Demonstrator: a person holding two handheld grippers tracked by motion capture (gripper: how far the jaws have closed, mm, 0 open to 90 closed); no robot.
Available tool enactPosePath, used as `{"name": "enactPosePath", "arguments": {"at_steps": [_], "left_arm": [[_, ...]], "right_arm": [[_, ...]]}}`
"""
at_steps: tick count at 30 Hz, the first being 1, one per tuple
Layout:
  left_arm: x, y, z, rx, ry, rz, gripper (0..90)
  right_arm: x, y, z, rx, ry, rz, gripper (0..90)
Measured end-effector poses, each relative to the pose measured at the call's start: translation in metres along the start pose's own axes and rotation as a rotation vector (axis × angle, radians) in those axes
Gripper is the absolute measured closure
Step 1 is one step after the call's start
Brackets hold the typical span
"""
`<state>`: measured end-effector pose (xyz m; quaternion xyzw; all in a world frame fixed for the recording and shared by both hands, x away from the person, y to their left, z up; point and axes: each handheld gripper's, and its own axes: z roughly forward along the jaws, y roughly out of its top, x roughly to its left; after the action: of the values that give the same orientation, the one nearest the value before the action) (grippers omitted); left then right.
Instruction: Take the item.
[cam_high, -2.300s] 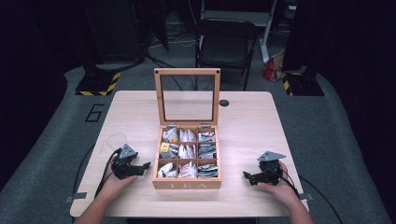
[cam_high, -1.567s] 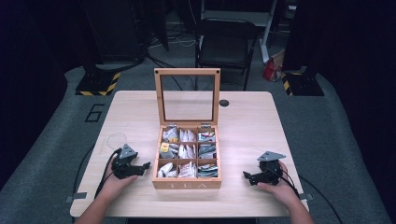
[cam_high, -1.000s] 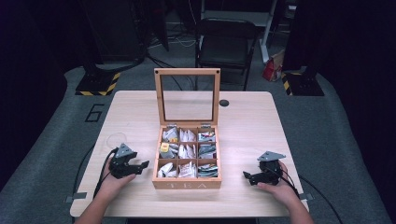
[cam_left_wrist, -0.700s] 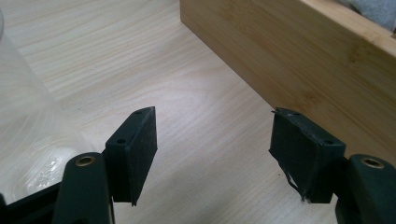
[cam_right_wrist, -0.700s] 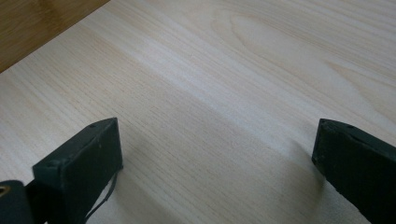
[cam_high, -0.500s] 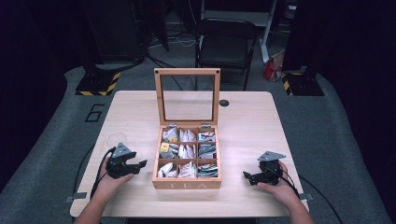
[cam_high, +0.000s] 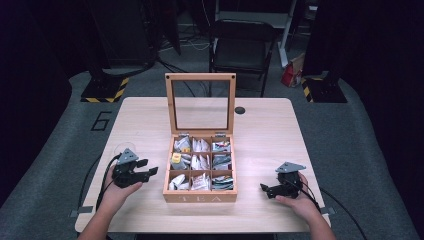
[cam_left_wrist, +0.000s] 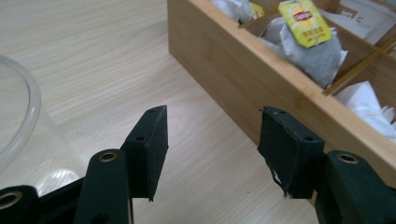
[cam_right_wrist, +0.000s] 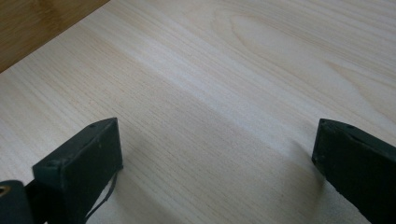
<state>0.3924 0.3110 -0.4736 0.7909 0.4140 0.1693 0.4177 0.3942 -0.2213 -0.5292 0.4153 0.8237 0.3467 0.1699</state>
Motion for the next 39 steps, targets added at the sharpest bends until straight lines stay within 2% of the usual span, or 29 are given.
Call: {"name": "enactPosePath", "arguments": {"at_steps": [2, 10, 21, 32, 39], "left_arm": [[-0.001, 0.003, -0.001, 0.003, -0.010, 0.000, 43.9], [-0.002, 0.016, -0.004, -0.011, 0.002, 0.004, 46.9], [-0.009, 0.036, -0.001, -0.006, -0.006, 0.060, 47.7], [-0.016, 0.047, 0.005, -0.011, -0.020, 0.072, 49.1], [-0.019, 0.053, 0.011, 0.004, -0.038, 0.083, 49.7]], "right_arm": [[0.000, 0.000, 0.000, -0.002, -0.002, 0.000, 0.9], [0.000, 0.000, 0.000, 0.000, 0.000, 0.000, 1.0], [0.000, 0.000, 0.000, 0.000, 0.000, 0.000, 1.0], [0.000, 0.000, 0.000, 0.000, 0.000, 0.000, 0.9], [0.000, 0.000, 0.000, 0.000, 0.000, 0.000, 1.0]]}}
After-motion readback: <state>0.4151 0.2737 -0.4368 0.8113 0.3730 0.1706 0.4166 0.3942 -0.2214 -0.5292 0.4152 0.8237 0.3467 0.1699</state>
